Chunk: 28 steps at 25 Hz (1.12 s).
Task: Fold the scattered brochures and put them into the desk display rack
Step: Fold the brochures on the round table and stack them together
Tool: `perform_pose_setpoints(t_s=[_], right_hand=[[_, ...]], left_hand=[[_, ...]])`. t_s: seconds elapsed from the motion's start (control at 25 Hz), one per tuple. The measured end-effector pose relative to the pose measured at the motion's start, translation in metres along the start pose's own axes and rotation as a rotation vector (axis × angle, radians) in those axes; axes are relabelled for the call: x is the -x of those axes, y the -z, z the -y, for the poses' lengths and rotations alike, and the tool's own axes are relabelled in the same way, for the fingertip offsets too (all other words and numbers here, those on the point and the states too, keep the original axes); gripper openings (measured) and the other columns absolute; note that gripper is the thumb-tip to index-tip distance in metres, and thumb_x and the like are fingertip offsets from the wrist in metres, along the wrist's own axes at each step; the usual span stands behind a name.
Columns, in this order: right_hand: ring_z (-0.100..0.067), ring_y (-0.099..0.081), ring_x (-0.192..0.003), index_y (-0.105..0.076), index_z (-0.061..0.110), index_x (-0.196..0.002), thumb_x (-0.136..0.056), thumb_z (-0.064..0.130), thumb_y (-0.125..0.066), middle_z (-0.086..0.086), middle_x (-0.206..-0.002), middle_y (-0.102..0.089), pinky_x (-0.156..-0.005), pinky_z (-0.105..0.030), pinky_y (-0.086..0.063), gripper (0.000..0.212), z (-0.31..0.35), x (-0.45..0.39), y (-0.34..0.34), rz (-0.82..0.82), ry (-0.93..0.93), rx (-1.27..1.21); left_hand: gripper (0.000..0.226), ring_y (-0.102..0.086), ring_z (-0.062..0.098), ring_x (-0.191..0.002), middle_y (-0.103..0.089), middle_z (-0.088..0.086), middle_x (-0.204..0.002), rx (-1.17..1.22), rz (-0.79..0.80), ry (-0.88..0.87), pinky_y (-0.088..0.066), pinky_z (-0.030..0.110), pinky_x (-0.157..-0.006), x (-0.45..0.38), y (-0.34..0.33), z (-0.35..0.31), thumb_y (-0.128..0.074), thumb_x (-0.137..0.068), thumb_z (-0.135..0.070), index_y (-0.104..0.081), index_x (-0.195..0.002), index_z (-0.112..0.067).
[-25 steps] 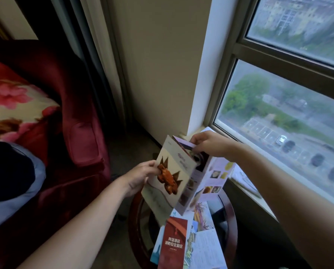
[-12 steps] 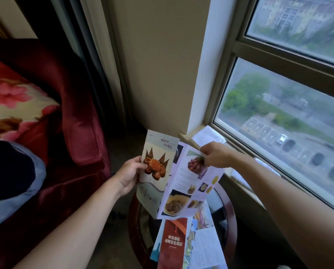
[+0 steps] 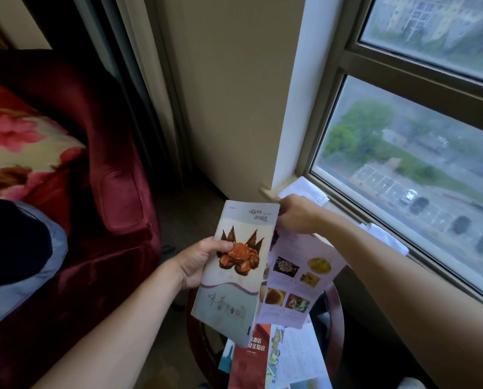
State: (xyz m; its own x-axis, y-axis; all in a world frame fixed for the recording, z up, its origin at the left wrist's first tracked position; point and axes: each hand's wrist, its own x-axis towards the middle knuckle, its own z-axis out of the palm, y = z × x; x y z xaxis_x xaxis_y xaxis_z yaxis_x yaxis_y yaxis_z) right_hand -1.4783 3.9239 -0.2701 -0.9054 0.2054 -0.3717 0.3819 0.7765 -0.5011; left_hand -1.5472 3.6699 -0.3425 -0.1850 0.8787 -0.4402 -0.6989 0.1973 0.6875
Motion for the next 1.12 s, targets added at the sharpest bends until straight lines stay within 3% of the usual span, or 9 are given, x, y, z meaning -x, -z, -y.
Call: perform_pose_setpoints(t_s=[0.08,0.2,0.32,0.44,0.52,0.72,0.84,1.0,1.12], right_hand=[[-0.010,-0.057,-0.070,-0.056,0.024,-0.078,-0.084,0.044,-0.068,0.004,-0.078,-0.063,-0.055,-0.025,-0.041,0.024,-0.016,-0.001,-0.005,0.073,-0.103,0.035],[-0.018,-0.066,-0.083,-0.068,0.015,-0.096,-0.076,0.027,-0.077,-0.005,-0.094,-0.070,-0.072,-0.033,-0.058,0.025,-0.035,0.002,-0.018,0.230,-0.209,0.030],[-0.015,-0.062,-0.080,-0.070,0.013,-0.102,-0.075,0.016,-0.073,-0.004,-0.095,-0.068,-0.065,-0.027,-0.051,0.027,-0.053,0.010,-0.019,0.261,-0.247,0.080],[-0.019,-0.066,-0.089,-0.069,0.020,-0.098,-0.077,0.015,-0.071,-0.004,-0.101,-0.070,-0.076,-0.032,-0.056,0.021,-0.068,0.014,-0.015,0.302,-0.293,0.060],[-0.021,-0.070,-0.089,-0.068,0.019,-0.095,-0.080,0.016,-0.073,-0.006,-0.101,-0.071,-0.080,-0.035,-0.059,0.016,-0.070,0.015,-0.018,0.299,-0.321,-0.007],[-0.033,-0.076,-0.093,-0.072,0.009,-0.105,-0.088,0.014,-0.072,-0.017,-0.104,-0.076,-0.088,-0.045,-0.061,0.018,-0.045,0.012,-0.025,0.334,-0.269,-0.472],[-0.031,-0.076,-0.091,-0.070,0.003,-0.111,-0.089,0.012,-0.070,-0.018,-0.106,-0.077,-0.073,-0.035,-0.063,0.024,-0.025,0.007,-0.022,0.383,-0.223,-0.741],[-0.026,-0.072,-0.096,-0.061,0.007,-0.120,-0.089,0.032,-0.060,-0.015,-0.103,-0.073,-0.077,-0.033,-0.058,0.041,-0.014,0.003,-0.023,0.549,-0.126,-0.865],[-0.036,-0.066,-0.109,-0.061,0.008,-0.132,-0.088,0.063,-0.052,-0.025,-0.121,-0.067,-0.085,-0.045,-0.056,0.071,-0.022,-0.003,-0.024,0.543,-0.107,-1.067]], left_hand=[[0.048,-0.066,0.041,-0.111,-0.065,0.028,-0.125,0.069,-0.076,-0.035,-0.053,0.050,-0.091,0.007,0.005,-0.001,-0.068,-0.089,-0.018,-0.061,-0.133,-0.001],[0.047,-0.072,0.040,-0.096,-0.071,0.028,-0.111,0.111,-0.234,-0.109,-0.059,0.048,-0.081,0.016,0.018,-0.004,-0.080,-0.074,-0.019,-0.072,-0.117,0.000],[0.040,-0.073,0.041,-0.091,-0.070,0.030,-0.111,-0.147,-0.428,-0.064,-0.060,0.051,-0.078,0.026,0.026,-0.018,-0.075,-0.081,-0.010,-0.068,-0.118,0.003],[0.034,-0.073,0.041,-0.090,-0.070,0.030,-0.112,-0.263,-0.626,-0.105,-0.060,0.051,-0.078,0.036,0.039,-0.027,-0.069,-0.086,-0.004,-0.065,-0.120,0.001],[0.038,-0.072,0.041,-0.092,-0.069,0.031,-0.115,-0.167,-0.550,-0.115,-0.061,0.047,-0.073,0.041,0.041,-0.029,-0.068,-0.085,-0.006,-0.064,-0.122,0.002],[0.036,-0.072,0.036,-0.096,-0.070,0.027,-0.114,-0.149,-0.326,-0.029,-0.059,0.041,-0.081,0.023,0.010,-0.010,-0.070,-0.075,-0.009,-0.073,-0.111,-0.002],[0.049,-0.067,0.037,-0.108,-0.069,0.025,-0.120,-0.209,-0.290,-0.041,-0.054,0.041,-0.093,0.005,-0.012,0.003,-0.065,-0.075,-0.009,-0.065,-0.122,0.002],[0.041,-0.069,0.035,-0.107,-0.073,0.021,-0.114,-0.254,-0.360,-0.141,-0.058,0.034,-0.086,-0.014,-0.021,0.008,-0.067,-0.078,-0.010,-0.068,-0.118,0.000],[0.029,-0.071,0.034,-0.102,-0.077,0.010,-0.102,-0.301,-0.642,-0.254,-0.059,0.035,-0.080,-0.023,-0.017,0.007,-0.075,-0.082,-0.009,-0.067,-0.110,-0.011]])
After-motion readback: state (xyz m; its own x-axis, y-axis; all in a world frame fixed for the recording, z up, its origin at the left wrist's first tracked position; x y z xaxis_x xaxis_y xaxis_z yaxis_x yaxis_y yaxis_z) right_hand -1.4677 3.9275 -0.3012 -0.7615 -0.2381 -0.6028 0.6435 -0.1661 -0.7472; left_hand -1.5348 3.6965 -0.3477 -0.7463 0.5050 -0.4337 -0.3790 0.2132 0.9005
